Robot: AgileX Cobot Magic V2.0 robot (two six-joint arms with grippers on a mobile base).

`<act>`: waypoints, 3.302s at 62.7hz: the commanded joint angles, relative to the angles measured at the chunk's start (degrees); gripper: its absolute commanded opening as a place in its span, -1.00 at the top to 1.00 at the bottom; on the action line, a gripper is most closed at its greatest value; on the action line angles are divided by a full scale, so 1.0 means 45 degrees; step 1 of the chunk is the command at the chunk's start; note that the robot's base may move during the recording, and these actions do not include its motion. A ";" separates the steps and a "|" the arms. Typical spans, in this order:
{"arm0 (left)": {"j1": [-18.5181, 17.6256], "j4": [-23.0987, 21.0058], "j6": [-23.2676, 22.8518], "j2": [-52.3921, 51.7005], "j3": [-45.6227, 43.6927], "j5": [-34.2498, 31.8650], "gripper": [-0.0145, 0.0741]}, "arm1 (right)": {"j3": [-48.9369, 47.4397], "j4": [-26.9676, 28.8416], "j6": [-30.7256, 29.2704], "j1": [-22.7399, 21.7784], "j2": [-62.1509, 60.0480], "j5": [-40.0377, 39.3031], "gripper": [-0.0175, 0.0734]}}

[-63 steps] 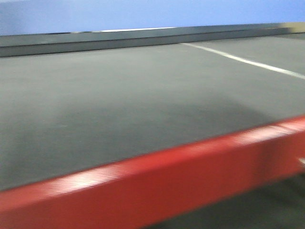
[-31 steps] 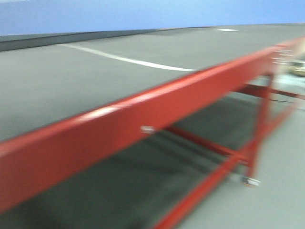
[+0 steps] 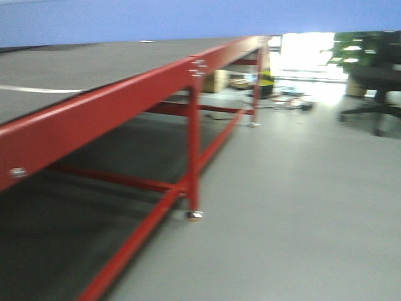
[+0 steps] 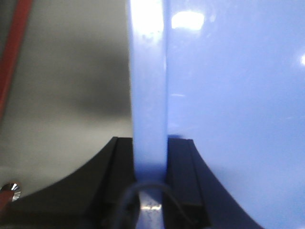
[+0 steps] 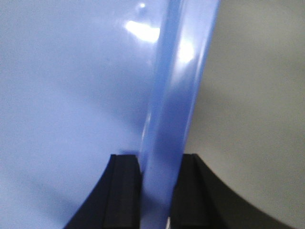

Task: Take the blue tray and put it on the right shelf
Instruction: 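Hold the tray with both grippers while the base turns away, then carry the tray with both grippers to the metal shelf rack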

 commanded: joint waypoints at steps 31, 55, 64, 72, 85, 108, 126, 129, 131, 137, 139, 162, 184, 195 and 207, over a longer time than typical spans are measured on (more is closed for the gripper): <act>0.0014 0.0792 0.0253 -0.0436 -0.0317 0.1392 0.78 | -0.0496 -0.0862 -0.0341 -0.0093 -0.0375 -0.0362 0.49; 0.0014 0.0792 0.0253 -0.0436 -0.0317 0.1392 0.78 | -0.0496 -0.0862 -0.0341 -0.0093 -0.0375 -0.0362 0.49; 0.0014 0.0792 0.0253 -0.0436 -0.0317 0.1392 0.78 | -0.0496 -0.0862 -0.0341 -0.0093 -0.0375 -0.0362 0.49; 0.0014 0.0792 0.0253 -0.0436 -0.0317 0.1392 0.78 | -0.0496 -0.0862 -0.0341 -0.0093 -0.0375 -0.0359 0.49; 0.0014 0.0792 0.0253 -0.0436 -0.0317 0.1392 0.78 | -0.0496 -0.0862 -0.0341 -0.0093 -0.0375 -0.0359 0.49; 0.0014 0.0636 0.0253 -0.0436 -0.0317 0.1392 0.78 | -0.0496 -0.0862 -0.0341 -0.0093 -0.0375 -0.0345 0.49; 0.0014 0.0207 0.0253 -0.0436 -0.0317 0.1392 0.78 | -0.0496 -0.0862 -0.0341 -0.0093 -0.0375 -0.0346 0.49; 0.0014 0.0207 0.0253 -0.0436 -0.0317 0.1392 0.78 | -0.0496 -0.0862 -0.0341 -0.0093 -0.0375 -0.0346 0.49; 0.0014 0.0207 0.0253 -0.0436 -0.0317 0.1392 0.78 | -0.0496 -0.0862 -0.0341 -0.0093 -0.0375 -0.0358 0.49; 0.0014 0.0207 0.0253 -0.0436 -0.0317 0.1392 0.78 | -0.0496 -0.0862 -0.0341 -0.0093 -0.0375 -0.0358 0.49; 0.0014 0.0207 0.0253 -0.0436 -0.0317 0.1392 0.78 | -0.0496 -0.0862 -0.0341 -0.0093 -0.0375 -0.0358 0.49; 0.0014 -0.0170 0.0253 -0.0436 -0.0317 0.1392 0.78 | -0.0496 -0.0862 -0.0341 -0.0093 -0.0375 -0.0358 0.49; 0.0014 -0.0303 0.0253 -0.0436 -0.0317 0.1392 0.78 | -0.0496 -0.0862 -0.0341 -0.0093 -0.0375 -0.0358 0.49; 0.0014 -0.0360 0.0253 -0.0436 -0.0317 0.1392 0.78 | -0.0496 -0.0862 -0.0341 -0.0093 -0.0375 -0.0358 0.49; 0.0014 -0.0360 0.0253 -0.0436 -0.0317 0.1392 0.78 | -0.0496 -0.0862 -0.0341 -0.0093 -0.0360 -0.0359 0.49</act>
